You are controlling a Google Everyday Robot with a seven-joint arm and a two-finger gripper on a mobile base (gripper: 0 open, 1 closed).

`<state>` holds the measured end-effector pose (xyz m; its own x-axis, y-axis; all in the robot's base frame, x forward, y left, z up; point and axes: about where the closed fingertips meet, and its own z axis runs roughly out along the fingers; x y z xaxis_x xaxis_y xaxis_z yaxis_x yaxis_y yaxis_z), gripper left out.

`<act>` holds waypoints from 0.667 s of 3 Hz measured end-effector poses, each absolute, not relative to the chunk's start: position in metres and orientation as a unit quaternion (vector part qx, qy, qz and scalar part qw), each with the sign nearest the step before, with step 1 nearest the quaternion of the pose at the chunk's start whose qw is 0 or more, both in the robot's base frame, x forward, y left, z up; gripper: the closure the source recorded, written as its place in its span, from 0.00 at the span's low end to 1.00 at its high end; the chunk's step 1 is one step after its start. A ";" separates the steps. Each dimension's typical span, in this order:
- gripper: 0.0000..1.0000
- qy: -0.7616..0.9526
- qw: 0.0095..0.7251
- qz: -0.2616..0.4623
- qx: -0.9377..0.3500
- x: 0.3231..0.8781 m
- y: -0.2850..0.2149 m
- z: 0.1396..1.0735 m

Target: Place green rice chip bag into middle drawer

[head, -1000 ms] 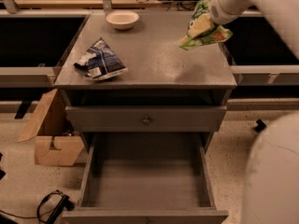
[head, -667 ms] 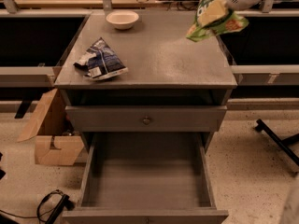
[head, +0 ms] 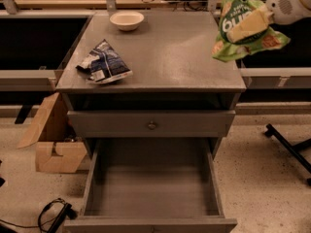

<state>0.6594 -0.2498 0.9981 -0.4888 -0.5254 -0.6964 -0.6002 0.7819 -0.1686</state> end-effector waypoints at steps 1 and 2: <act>1.00 0.843 0.378 0.083 -0.373 0.617 -0.267 0.973; 1.00 0.828 0.382 0.069 -0.404 0.610 -0.276 0.972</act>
Offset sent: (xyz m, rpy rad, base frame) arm -0.0396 -0.0163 -0.0231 0.0205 0.0166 0.1096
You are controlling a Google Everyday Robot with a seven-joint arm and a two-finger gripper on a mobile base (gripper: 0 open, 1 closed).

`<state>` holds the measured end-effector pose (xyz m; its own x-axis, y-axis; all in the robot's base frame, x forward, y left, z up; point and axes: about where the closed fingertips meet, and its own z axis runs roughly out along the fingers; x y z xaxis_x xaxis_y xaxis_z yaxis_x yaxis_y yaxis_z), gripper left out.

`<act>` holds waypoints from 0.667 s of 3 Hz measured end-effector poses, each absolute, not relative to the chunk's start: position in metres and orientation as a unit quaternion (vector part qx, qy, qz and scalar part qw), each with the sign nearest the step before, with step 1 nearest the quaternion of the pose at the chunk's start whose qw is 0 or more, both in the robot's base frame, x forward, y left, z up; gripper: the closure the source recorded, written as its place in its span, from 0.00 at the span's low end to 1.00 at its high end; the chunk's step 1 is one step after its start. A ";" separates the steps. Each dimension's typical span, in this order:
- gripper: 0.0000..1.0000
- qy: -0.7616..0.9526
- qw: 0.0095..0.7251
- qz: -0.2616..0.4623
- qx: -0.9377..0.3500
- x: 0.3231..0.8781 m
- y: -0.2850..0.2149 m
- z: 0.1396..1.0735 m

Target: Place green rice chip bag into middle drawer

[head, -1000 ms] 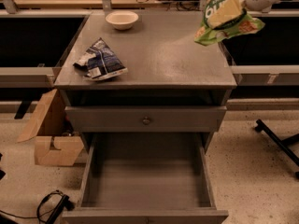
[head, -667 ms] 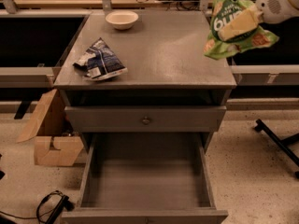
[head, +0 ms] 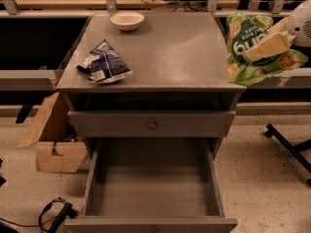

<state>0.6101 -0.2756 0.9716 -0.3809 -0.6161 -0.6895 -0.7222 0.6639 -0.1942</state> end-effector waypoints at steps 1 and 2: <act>1.00 0.828 0.382 0.070 -0.404 0.610 -0.275 0.971; 1.00 0.828 0.376 0.074 -0.409 0.598 -0.266 0.952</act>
Offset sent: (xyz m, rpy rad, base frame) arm -0.0716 0.0480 -0.1069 -0.0036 0.0756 0.0574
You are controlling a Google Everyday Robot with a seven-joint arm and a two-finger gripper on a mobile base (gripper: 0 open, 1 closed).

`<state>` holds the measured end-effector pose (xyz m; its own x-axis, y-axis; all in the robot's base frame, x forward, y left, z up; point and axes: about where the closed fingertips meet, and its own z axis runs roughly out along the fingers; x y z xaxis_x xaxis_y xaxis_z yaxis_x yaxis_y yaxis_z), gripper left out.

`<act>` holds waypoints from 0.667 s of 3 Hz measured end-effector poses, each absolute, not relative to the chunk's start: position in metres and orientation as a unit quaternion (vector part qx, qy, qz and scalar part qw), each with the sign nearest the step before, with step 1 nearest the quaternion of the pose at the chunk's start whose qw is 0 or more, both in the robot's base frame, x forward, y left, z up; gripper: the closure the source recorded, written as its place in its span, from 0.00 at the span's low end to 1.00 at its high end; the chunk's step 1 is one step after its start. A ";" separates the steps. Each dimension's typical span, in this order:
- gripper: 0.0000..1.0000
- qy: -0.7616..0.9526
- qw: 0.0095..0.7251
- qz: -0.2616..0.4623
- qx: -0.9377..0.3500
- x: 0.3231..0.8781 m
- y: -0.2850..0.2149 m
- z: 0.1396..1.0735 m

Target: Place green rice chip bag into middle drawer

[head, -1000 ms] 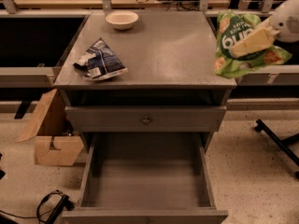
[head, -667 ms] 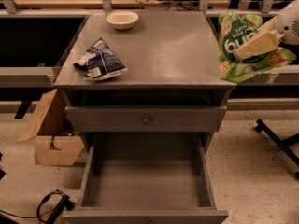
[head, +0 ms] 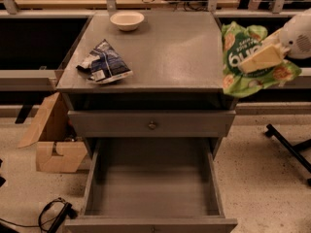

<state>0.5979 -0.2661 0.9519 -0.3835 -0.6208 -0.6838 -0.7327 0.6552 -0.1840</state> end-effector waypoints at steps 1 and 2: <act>1.00 0.796 0.397 0.074 -0.451 0.537 -0.229 0.934; 1.00 0.763 0.390 0.073 -0.511 0.484 -0.197 0.899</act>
Offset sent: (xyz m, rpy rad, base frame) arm -0.2313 0.1235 -0.2403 -0.1474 0.1393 0.4808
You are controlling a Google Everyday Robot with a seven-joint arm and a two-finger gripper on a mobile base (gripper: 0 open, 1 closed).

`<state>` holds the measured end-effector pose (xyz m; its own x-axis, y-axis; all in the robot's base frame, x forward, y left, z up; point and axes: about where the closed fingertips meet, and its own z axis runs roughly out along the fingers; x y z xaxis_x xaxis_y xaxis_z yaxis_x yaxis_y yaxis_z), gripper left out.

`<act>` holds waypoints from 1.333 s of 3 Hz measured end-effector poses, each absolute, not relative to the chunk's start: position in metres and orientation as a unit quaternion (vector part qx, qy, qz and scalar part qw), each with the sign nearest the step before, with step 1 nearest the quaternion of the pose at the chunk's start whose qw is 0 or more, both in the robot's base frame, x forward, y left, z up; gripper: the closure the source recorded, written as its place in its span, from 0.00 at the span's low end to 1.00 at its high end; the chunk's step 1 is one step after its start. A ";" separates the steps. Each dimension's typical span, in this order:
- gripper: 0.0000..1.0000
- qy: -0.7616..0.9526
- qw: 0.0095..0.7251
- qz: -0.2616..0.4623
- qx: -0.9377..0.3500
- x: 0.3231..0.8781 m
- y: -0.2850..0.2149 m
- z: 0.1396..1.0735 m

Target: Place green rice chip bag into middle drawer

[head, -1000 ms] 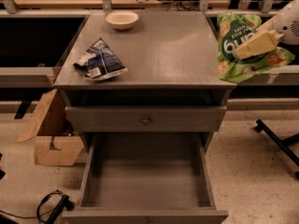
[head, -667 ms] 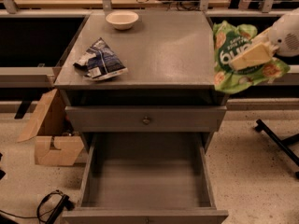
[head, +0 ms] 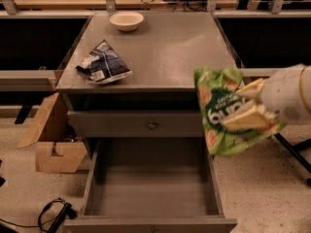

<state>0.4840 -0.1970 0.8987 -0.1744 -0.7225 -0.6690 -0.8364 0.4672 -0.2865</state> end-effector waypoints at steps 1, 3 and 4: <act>1.00 0.743 0.359 0.073 -0.560 0.447 -0.168 0.832; 1.00 0.767 0.253 0.092 -0.583 0.433 -0.131 0.643; 1.00 0.778 0.214 0.102 -0.582 0.458 -0.115 0.582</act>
Offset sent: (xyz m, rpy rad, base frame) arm -0.0842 0.0755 -0.3249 -0.1931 0.3217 0.1350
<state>0.4576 -0.1148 0.5825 -0.2313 -0.8621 -0.4508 -0.9491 0.3019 -0.0903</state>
